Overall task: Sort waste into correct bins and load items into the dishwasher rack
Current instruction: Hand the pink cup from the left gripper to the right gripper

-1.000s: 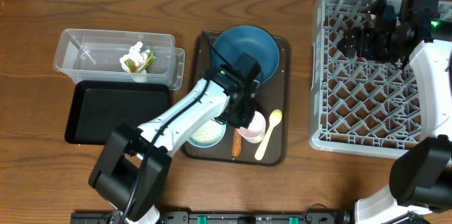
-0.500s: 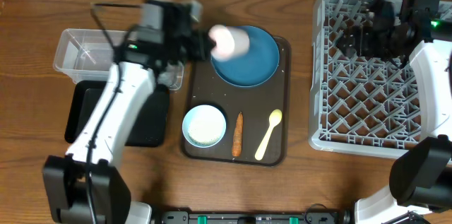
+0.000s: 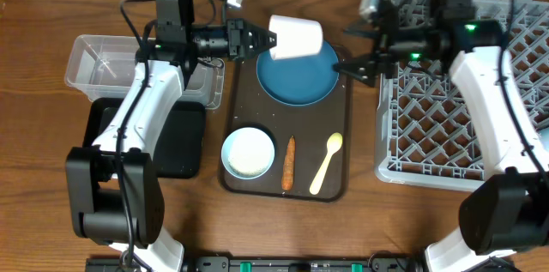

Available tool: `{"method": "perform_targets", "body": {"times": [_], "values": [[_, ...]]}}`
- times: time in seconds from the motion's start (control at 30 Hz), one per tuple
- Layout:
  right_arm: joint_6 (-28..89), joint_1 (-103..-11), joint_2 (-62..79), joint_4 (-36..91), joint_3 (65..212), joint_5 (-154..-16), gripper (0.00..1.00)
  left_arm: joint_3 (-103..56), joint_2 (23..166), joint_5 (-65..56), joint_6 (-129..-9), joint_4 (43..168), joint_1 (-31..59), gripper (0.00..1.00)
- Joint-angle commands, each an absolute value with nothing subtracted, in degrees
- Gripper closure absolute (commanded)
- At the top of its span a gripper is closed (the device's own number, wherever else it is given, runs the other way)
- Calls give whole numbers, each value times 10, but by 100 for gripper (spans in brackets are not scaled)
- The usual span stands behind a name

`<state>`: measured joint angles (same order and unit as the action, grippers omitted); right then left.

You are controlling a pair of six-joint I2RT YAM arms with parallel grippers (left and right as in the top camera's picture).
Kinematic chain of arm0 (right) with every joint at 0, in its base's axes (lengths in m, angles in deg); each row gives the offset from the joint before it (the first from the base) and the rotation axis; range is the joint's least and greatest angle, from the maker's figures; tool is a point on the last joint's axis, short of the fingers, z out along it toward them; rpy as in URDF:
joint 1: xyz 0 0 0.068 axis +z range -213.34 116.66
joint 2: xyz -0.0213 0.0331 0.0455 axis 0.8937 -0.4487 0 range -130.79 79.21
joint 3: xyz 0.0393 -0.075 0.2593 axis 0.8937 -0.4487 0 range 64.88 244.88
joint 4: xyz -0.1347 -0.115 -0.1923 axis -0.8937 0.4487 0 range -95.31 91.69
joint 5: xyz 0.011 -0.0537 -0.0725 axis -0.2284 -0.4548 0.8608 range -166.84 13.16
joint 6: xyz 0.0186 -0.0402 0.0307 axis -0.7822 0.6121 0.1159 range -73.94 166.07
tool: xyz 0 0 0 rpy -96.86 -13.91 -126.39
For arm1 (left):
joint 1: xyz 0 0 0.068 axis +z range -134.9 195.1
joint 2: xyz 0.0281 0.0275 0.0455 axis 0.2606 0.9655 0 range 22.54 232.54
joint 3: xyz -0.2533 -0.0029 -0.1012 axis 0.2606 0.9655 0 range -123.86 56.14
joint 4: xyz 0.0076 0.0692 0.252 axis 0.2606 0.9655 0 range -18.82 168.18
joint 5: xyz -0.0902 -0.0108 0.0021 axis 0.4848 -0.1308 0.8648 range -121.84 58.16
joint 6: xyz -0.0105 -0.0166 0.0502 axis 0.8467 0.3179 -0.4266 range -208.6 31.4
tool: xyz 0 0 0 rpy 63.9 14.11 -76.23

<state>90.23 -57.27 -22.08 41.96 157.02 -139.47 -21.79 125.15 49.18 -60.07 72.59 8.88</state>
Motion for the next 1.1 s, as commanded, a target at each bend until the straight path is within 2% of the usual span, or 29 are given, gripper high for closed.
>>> {"method": "perform_targets", "body": {"times": [0.0, 0.5, 0.57, 0.77, 0.93, 0.97, 1.03, 1.07], "values": [[934, -549, -216, 391, 1569, -1429, 11, -225, 1252, 565, -602, 717, 81, 94], [933, -513, -216, 323, 1569, -1516, 14, -225, 1252, 561, -602, 717, 78, 94], [933, -513, -216, 323, 1569, -1519, 18, -225, 1252, 561, -602, 717, 78, 94], [933, -513, -216, 324, 1569, -1519, 38, -225, 1252, 560, -602, 717, 78, 94], [933, -513, -216, 324, 1569, -1515, 44, -225, 1252, 560, -602, 717, 78, 94], [932, -513, -216, 325, 1569, -1507, 46, -225, 1252, 560, -602, 717, 78, 92], [919, -512, -216, 331, 1569, -1482, 50, -225, 1252, 560, -605, 717, 78, 78], [898, -512, -216, 334, 1569, -1461, 50, -225, 1252, 557, -605, 717, 78, 75]]}}
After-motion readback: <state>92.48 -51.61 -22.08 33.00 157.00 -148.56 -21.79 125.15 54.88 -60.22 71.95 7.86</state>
